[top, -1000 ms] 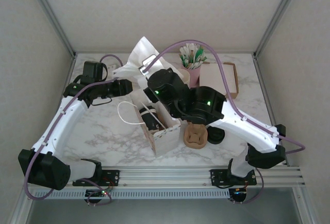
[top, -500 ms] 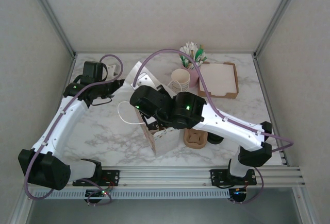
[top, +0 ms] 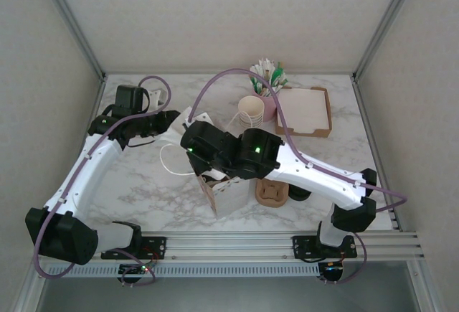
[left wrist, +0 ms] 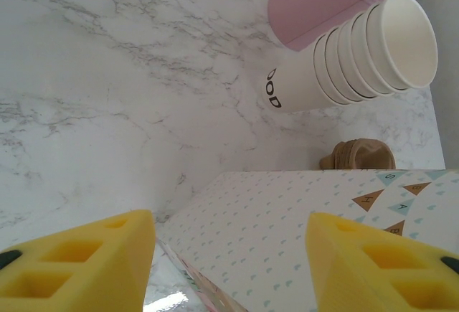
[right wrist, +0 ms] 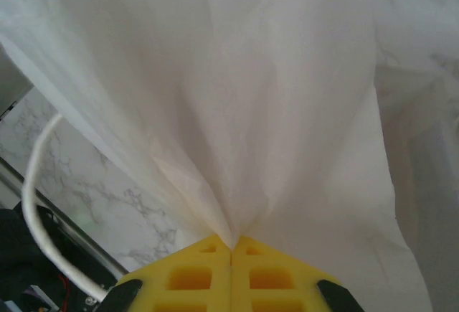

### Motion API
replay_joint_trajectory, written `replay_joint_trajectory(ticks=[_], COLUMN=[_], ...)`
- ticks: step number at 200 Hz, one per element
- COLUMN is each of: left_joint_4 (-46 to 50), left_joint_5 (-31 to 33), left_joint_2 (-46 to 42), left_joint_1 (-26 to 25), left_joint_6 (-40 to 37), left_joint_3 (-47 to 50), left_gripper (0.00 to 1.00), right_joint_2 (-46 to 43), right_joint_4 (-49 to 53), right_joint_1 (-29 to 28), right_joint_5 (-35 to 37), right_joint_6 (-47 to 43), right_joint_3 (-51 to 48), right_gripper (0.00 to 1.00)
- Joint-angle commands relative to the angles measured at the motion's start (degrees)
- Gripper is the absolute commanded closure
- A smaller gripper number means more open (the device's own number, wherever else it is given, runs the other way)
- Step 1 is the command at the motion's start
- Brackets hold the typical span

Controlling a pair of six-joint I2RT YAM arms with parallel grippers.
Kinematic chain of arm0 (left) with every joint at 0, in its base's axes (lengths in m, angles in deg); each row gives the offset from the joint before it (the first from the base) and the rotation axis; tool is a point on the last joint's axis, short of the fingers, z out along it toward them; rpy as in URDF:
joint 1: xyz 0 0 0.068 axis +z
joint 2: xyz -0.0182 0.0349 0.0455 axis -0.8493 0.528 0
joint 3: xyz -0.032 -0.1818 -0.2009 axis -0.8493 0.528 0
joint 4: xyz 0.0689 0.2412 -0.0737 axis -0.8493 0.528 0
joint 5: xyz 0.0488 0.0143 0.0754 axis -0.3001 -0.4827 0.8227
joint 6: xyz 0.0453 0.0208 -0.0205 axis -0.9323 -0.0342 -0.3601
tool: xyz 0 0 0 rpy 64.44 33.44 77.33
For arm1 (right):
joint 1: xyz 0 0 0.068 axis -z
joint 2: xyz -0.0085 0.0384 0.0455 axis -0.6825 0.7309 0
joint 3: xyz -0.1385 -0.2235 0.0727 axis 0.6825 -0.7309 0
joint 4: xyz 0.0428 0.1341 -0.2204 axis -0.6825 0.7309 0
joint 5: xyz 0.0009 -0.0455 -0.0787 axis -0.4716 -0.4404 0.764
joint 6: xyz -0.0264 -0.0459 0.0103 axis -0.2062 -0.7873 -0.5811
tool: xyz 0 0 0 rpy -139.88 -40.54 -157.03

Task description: Pack the takeout coffee

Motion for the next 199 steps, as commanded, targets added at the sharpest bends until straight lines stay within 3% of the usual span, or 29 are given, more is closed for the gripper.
replay_joint_trajectory(ticks=[1, 64, 87, 199], left_joint_4=[0.0, 0.0, 0.0, 0.1], left_joint_5=[0.2, 0.3, 0.4, 1.5], left_joint_2=[-1.2, -1.1, -1.0, -1.6], left_joint_1=[-0.6, -0.6, -0.6, -0.6], left_joint_6=[-0.7, -0.7, -0.7, -0.7], left_joint_3=[0.3, 0.3, 0.3, 0.4], left_gripper=[0.42, 0.43, 0.43, 0.42], right_joint_2=[-1.0, -4.1, -2.1, 6.8], right_joint_4=[-1.8, -0.6, 3.0, 2.5], right_joint_1=[3.1, 7.2, 7.3, 7.3], right_joint_5=[-4.4, -0.4, 2.9, 2.8], right_joint_6=[5.6, 9.2, 10.1, 5.8], right_joint_3=[-4.8, -12.6, -11.9, -10.5], right_gripper=[1.0, 1.0, 1.0, 0.9])
